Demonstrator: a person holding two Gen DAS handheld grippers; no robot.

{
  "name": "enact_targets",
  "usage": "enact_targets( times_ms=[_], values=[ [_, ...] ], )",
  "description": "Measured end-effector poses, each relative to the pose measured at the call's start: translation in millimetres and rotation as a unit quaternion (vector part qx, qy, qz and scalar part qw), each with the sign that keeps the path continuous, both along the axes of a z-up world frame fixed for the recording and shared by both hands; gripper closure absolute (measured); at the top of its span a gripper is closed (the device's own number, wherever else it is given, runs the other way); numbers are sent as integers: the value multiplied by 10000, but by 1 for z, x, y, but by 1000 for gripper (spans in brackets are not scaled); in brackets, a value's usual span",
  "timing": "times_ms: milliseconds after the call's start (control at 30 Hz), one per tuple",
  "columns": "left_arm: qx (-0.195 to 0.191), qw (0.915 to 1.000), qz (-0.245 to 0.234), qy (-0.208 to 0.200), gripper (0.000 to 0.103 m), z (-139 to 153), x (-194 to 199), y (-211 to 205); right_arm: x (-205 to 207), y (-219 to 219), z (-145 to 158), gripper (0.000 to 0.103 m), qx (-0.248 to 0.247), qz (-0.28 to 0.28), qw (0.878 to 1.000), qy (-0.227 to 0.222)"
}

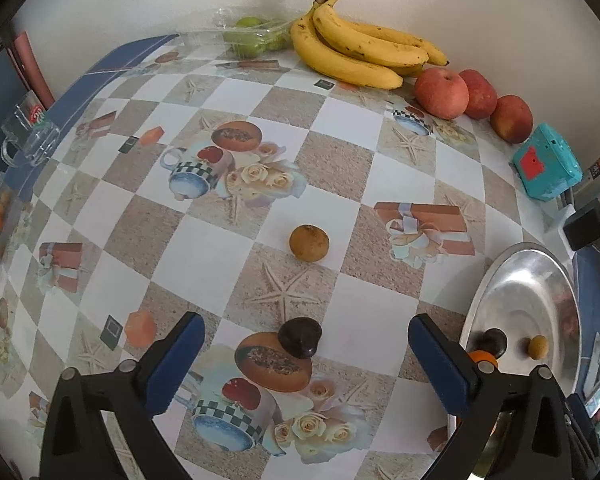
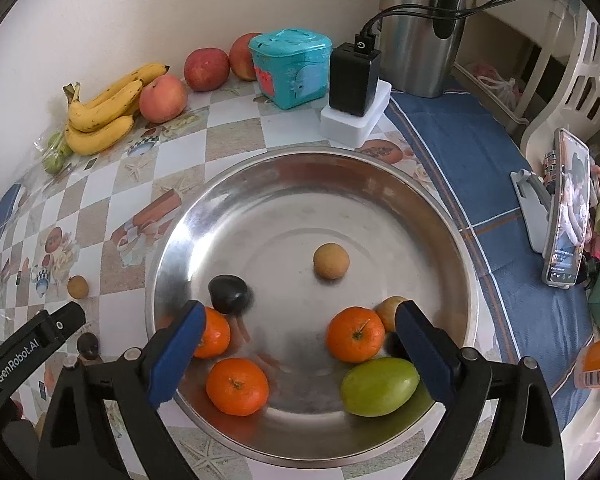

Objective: Organize fruits
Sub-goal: 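Move both open tools back to the dark plum and brown fruit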

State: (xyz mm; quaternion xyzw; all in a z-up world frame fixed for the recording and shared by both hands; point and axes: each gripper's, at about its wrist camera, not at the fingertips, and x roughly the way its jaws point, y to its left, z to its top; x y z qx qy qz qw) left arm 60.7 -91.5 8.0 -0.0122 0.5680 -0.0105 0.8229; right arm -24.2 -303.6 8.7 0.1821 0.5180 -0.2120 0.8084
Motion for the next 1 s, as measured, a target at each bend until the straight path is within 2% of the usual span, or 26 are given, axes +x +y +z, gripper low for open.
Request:
enact_targets(
  times_ms=[167, 367, 700, 867, 1000],
  values=[
    [-85, 9999, -47, 48, 0, 1, 0, 1, 0, 1, 0, 7, 1, -24, 10000, -5],
    [-4, 9999, -115, 1, 0, 5, 0, 6, 3, 7, 2, 7, -22, 133, 9999, -24],
    [49, 9997, -155, -199, 0, 21, 8, 34, 8, 28, 11, 7, -5, 362, 9993, -131],
    [21, 9996, -20, -282, 0, 29, 16, 58, 15, 45, 15, 7, 270, 579, 9975, -300],
    [-260, 9996, 113, 28, 0, 18, 23, 76, 24, 63, 17, 7, 522, 777, 9946, -436]
  ],
)
